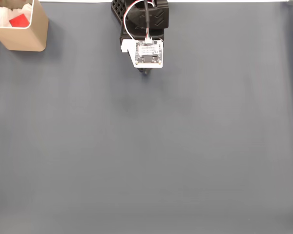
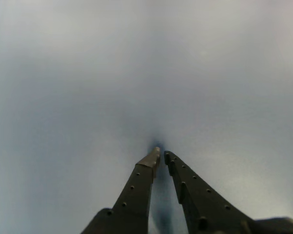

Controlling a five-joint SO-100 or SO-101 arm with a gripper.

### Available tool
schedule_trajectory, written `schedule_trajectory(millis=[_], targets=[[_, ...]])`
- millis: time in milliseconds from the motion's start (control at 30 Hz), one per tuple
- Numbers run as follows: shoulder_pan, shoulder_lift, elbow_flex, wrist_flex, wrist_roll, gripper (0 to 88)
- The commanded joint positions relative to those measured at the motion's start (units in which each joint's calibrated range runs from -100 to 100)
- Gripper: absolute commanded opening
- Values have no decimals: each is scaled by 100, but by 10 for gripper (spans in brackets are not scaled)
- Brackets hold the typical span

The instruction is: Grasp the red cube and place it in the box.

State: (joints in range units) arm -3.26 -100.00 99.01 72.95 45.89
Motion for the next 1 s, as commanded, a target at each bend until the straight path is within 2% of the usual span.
schedule_trajectory(millis=[0,433,967], targets=[[14,9,81,221,20,0],[78,9,81,213,-63,3],[206,9,81,246,107,3]])
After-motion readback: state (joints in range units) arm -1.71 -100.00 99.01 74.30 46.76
